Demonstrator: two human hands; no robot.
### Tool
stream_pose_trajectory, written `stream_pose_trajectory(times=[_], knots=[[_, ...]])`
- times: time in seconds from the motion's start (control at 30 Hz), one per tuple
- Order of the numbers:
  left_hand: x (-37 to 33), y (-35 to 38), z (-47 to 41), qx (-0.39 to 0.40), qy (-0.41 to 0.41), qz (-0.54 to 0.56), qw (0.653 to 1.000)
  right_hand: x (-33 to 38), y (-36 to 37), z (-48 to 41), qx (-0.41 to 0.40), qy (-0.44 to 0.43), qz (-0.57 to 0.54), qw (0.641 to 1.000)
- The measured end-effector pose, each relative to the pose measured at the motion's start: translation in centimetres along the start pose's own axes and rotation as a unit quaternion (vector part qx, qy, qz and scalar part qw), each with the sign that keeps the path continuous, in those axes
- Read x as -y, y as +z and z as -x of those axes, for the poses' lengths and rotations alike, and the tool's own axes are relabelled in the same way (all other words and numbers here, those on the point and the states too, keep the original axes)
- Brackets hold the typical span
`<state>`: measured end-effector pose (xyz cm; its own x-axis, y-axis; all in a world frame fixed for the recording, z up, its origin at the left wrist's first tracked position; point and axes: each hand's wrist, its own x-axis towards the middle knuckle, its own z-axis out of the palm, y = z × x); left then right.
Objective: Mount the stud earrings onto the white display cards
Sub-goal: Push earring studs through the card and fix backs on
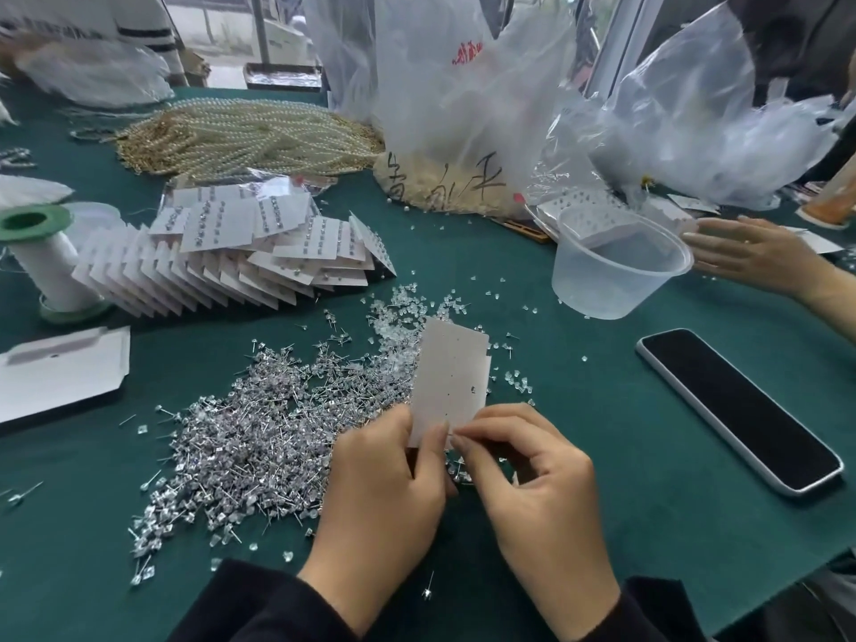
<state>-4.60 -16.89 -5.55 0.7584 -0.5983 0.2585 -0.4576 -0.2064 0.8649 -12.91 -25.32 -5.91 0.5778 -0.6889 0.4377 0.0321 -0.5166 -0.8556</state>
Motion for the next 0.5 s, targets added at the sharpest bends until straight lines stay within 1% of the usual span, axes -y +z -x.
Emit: stream_pose_trajectory(times=[0.17,0.27,0.4,0.5], knots=[[0.2,0.0,0.2,0.0,0.046,-0.03,0.998,0.0,0.2,0.1,-0.004,-0.035,0.05,0.998],[0.3,-0.1,0.3,0.011,0.057,-0.032,0.998,-0.1,0.2,0.1,-0.014,-0.045,0.065,0.997],[0.4,-0.3,0.1,0.024,0.039,0.024,0.999,-0.1,0.4,-0.4,0.007,-0.042,0.071,0.997],[0.8,-0.5,-0.4,0.004,0.024,0.024,0.999,0.0,0.7,-1.3,0.05,-0.063,0.078,0.994]])
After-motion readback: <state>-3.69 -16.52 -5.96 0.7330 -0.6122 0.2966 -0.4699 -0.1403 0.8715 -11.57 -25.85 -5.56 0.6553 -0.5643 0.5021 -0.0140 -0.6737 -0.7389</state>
